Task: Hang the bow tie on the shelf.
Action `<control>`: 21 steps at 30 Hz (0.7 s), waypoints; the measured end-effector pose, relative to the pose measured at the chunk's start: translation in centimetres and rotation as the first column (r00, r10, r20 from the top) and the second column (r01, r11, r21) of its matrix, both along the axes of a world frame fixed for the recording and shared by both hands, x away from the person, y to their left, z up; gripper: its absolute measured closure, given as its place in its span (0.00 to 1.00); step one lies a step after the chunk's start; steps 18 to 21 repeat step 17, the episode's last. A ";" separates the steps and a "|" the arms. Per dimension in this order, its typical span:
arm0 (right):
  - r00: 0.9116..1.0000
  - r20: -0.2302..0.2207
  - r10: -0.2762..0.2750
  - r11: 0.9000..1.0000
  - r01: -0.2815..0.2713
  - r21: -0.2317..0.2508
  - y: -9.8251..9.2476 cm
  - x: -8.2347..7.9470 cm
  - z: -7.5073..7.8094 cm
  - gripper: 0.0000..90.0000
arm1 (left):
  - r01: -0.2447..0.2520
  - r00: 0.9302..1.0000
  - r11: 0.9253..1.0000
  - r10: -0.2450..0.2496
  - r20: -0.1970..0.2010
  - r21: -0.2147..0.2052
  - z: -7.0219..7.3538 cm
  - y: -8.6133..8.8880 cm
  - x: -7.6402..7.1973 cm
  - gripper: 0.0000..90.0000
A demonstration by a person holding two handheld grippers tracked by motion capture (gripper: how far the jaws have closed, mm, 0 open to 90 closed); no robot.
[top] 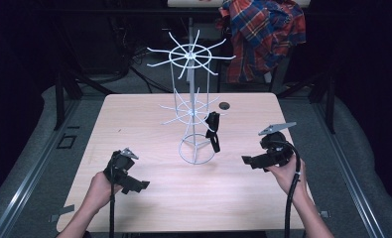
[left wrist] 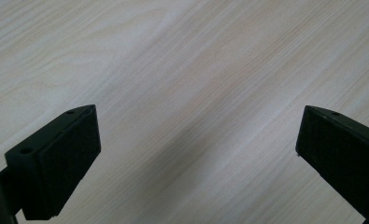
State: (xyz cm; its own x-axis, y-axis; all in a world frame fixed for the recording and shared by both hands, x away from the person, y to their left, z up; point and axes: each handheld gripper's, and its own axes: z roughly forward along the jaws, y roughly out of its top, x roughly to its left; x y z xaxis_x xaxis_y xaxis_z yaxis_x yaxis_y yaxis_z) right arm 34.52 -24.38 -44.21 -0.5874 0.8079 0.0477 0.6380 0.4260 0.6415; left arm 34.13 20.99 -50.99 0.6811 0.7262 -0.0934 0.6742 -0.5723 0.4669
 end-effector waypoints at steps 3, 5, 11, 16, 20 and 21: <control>1.000 -0.020 -0.014 1.000 0.014 -0.022 -0.6 -0.4 -0.9 0.11 | 0.003 1.000 1.000 -0.003 0.000 0.001 0.0 -0.1 0.0 0.00; 0.999 -0.038 -0.027 0.998 0.024 -0.065 -1.0 -0.8 -1.6 0.10 | 0.004 1.000 1.000 -0.004 0.000 0.002 0.0 -0.1 0.0 0.00; 0.994 -0.083 -0.066 0.992 0.057 -0.112 -2.6 -2.0 -4.0 0.08 | 0.008 1.000 1.000 -0.008 -0.002 0.002 0.0 -0.3 -0.1 0.00; 0.992 -0.108 -0.063 0.983 0.043 -0.179 -2.7 -1.7 -4.8 0.07 | 0.032 0.999 0.999 -0.032 -0.010 0.007 -0.1 -0.7 -0.1 0.00; 0.993 -0.109 -0.050 0.988 0.033 -0.150 -2.3 -1.6 -5.2 0.07 | 0.037 0.999 0.999 -0.037 -0.015 0.011 -0.2 -0.8 -0.1 0.00; 0.993 -0.109 -0.050 0.988 0.033 -0.150 -2.3 -1.6 -5.2 0.07 | 0.037 0.999 0.999 -0.037 -0.015 0.011 -0.2 -0.8 -0.1 0.00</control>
